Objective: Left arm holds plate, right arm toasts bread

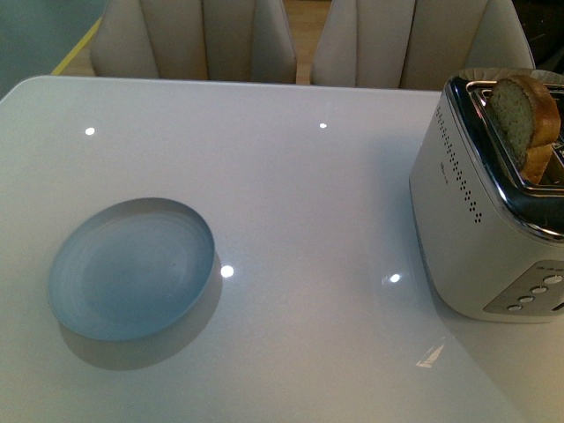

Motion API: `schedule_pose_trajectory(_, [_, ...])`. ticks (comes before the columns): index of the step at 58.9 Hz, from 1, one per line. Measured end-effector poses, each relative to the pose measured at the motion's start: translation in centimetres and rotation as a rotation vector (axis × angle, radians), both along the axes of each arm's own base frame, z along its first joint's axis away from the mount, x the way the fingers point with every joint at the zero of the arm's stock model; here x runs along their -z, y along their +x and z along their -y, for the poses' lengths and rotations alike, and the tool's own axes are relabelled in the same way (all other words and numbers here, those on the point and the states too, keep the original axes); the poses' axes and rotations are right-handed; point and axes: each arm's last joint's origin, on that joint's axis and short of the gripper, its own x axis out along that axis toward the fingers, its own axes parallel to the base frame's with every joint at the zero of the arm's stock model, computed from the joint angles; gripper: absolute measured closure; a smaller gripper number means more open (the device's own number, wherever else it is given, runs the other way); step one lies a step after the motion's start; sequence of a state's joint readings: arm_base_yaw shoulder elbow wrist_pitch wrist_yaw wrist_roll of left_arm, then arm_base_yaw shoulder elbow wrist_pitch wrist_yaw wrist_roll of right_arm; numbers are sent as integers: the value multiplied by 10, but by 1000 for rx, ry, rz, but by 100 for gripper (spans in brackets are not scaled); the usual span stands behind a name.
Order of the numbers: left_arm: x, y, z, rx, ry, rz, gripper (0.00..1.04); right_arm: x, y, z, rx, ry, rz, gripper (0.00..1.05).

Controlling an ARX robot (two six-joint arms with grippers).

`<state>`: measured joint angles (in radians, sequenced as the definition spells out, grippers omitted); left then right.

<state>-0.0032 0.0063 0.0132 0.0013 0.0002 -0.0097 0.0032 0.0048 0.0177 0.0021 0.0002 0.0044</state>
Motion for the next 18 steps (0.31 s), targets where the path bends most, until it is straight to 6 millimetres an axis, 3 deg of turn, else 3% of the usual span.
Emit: schedule_pose_trajectory(18, [0,0,0,0,0,0,7,0,0,0,0,0,0,9])
